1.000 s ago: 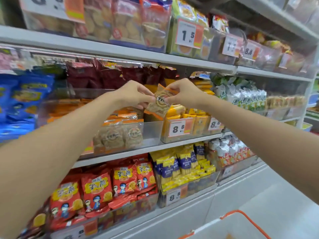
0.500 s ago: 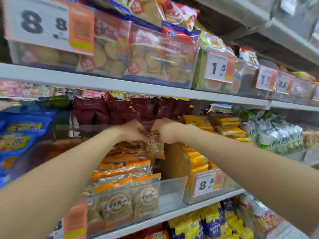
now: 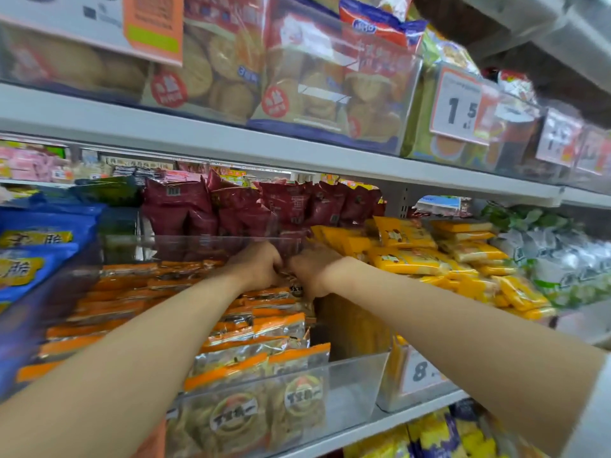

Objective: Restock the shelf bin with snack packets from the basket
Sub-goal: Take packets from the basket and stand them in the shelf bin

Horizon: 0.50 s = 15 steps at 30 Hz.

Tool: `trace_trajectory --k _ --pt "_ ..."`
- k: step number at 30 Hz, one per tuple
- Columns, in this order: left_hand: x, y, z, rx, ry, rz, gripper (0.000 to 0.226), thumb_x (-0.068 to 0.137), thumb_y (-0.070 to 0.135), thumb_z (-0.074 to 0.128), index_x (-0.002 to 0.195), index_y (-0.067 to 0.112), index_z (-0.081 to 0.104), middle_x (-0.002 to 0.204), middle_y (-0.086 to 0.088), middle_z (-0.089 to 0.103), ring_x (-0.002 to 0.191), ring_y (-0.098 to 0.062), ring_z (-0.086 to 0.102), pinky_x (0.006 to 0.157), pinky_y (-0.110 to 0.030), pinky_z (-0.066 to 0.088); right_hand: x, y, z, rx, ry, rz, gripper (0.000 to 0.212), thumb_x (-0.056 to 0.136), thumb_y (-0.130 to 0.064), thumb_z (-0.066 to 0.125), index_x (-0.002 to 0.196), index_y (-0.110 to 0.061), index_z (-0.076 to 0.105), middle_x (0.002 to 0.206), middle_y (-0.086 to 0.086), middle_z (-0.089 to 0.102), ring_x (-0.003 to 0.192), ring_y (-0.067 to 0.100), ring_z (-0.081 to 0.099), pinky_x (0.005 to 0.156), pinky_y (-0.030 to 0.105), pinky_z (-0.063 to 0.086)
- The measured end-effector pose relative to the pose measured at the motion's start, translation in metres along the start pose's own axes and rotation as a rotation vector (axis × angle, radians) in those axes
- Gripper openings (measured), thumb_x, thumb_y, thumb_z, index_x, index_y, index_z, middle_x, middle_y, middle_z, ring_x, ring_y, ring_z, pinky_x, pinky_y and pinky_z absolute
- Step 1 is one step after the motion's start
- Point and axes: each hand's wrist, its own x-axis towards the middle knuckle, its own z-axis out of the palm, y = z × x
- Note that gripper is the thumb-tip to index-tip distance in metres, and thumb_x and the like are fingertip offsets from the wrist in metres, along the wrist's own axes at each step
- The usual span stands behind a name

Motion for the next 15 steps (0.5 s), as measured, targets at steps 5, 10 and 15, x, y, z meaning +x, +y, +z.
trace_trajectory --k 5,10,15 --pt "-0.004 -0.001 0.001 -0.147 -0.034 -0.013 0.016 0.08 0.024 0.078 0.085 0.009 0.077 0.078 0.002 0.071 0.063 -0.002 0.055 0.063 -0.023 0.045 -0.004 -0.007 0.001 -0.215 -0.017 0.067 0.07 0.079 -0.043 0.074 0.139 -0.019 0.047 0.145 0.005 0.047 0.138 0.027 0.034 0.118 0.043 0.019" --pt "-0.008 -0.004 -0.001 -0.261 -0.068 -0.069 0.016 0.085 0.025 0.073 0.092 0.011 0.077 0.071 0.01 0.065 0.061 0.001 0.052 0.055 -0.013 0.037 -0.008 -0.019 0.013 -0.305 0.008 0.176 0.054 0.097 -0.031 0.052 0.148 -0.018 0.038 0.159 0.006 0.024 0.148 0.03 0.008 0.118 0.045 0.004" --pt "-0.01 -0.004 0.001 -0.265 -0.039 -0.07 0.018 0.084 0.024 0.073 0.092 0.008 0.078 0.079 0.004 0.071 0.062 -0.001 0.054 0.056 -0.013 0.039 -0.016 -0.014 -0.001 -0.087 -0.033 0.15 0.086 0.085 -0.025 0.071 0.153 -0.01 0.019 0.158 0.015 0.019 0.146 0.033 0.016 0.12 0.043 0.018"
